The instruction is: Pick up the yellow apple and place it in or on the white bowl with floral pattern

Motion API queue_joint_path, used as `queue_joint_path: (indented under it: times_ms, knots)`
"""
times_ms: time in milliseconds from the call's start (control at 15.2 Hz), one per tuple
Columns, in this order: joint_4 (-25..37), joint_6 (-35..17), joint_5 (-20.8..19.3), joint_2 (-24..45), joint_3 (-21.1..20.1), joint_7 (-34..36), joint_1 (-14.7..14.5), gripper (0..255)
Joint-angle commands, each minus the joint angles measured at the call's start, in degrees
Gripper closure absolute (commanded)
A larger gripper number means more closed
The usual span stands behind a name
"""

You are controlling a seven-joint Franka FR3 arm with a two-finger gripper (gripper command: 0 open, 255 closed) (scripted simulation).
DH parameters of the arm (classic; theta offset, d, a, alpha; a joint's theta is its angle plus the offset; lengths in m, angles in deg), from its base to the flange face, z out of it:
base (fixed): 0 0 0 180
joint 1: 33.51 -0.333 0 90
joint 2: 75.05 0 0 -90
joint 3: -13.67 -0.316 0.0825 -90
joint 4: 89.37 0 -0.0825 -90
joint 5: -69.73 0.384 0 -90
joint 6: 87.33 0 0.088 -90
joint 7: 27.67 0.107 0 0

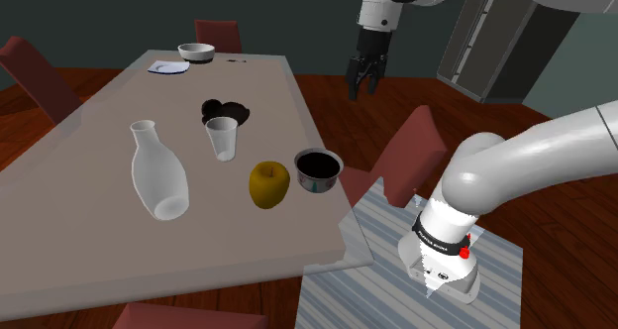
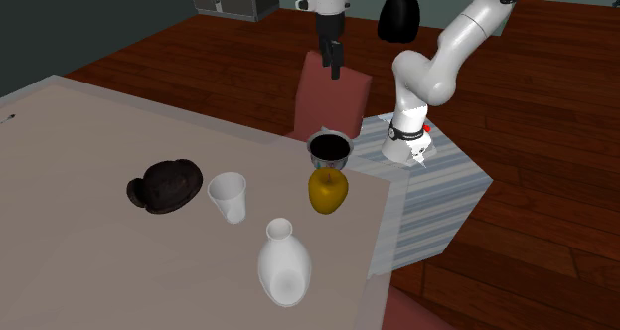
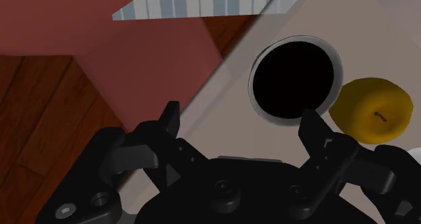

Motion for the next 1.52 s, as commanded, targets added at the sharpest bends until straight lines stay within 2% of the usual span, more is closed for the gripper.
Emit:
queue_joint_path:
  times_ms: [0,726,1452]
  knots:
    - [0.0,0.0,0.0,0.0,0.0,0.0,0.0,0]
    - [-3.23,-20.84,-0.4,9.88,-3.44,-22.34,-13.9,0]
    - [-8.61,-40.22,-0.88,16.48,-7.6,-43.32,-27.05,0]
